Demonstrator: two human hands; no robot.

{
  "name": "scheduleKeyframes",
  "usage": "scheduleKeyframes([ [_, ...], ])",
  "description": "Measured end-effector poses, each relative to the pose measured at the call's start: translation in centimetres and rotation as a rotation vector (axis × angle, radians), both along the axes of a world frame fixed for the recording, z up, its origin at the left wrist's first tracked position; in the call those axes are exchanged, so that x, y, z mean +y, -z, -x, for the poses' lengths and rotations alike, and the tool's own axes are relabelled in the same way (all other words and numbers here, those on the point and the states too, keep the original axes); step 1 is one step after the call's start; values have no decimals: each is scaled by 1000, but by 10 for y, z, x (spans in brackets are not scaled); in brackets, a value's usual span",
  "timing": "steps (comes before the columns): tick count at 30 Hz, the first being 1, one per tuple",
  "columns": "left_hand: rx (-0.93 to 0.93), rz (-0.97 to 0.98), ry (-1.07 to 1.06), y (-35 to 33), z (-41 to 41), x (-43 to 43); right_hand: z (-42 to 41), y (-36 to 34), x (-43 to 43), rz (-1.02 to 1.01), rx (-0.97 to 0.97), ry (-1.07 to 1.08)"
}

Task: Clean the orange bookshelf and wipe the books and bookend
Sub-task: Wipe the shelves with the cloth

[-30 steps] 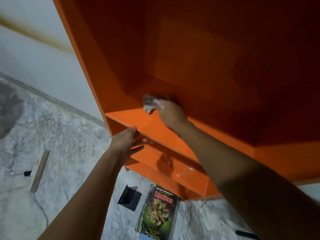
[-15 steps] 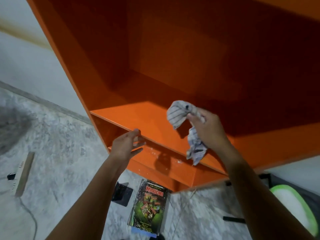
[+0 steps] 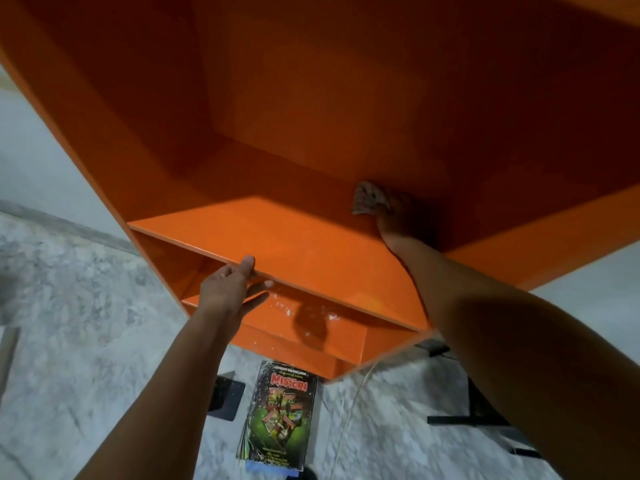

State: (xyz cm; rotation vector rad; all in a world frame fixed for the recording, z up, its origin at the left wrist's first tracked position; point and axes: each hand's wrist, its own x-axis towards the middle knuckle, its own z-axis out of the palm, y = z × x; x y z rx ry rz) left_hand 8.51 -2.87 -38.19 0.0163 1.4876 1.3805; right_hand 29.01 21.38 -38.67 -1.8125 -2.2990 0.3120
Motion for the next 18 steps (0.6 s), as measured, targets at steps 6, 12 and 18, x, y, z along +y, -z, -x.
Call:
scheduleKeyframes([
  [6,2,21,-27,-6,-2,1,0,-1,-100,4,96,-294],
  [12,-20,34,26,-12,4,-1,-29,-25,-220,297,229,-606],
  [18,-21,69,72,-15,7,1,0,-64,-188,173,666,-316],
])
